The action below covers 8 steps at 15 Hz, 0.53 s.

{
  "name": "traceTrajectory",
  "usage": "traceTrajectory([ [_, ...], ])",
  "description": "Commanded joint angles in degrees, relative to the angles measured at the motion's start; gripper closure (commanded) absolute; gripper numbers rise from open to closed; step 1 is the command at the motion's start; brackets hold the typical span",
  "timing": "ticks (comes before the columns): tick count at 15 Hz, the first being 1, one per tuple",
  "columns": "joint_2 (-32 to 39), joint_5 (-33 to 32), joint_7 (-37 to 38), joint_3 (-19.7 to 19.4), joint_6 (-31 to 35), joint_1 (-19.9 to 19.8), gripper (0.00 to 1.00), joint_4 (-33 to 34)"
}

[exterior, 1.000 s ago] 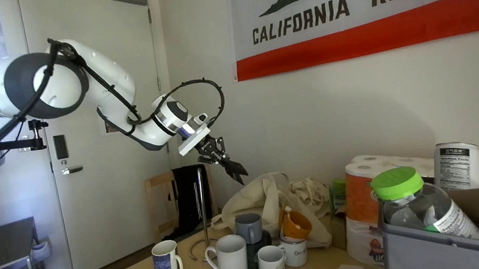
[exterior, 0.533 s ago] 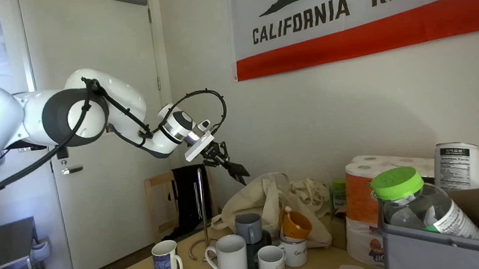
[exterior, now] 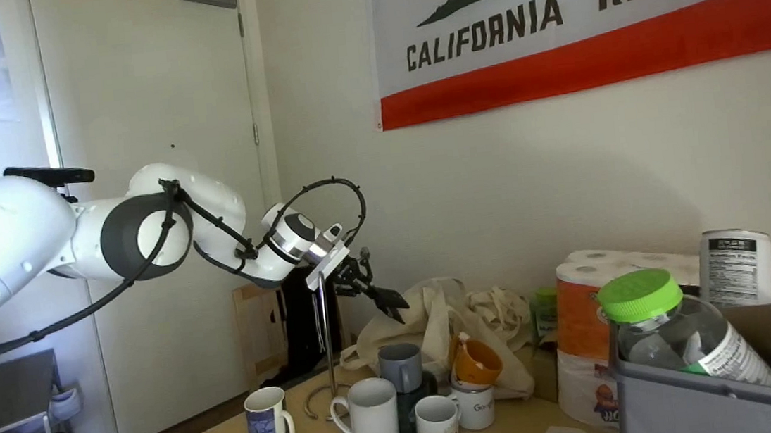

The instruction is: Put the black wallet in the white bag

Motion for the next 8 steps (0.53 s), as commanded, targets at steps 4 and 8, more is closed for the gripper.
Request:
traceTrajectory([
  [4,6.6,-2.1,-0.6,-3.9,-2.8,0.9,0.95,7.6],
  [8,8.3,-3.0,-0.1,-5.6,-3.1,1.1,0.57,8.3],
])
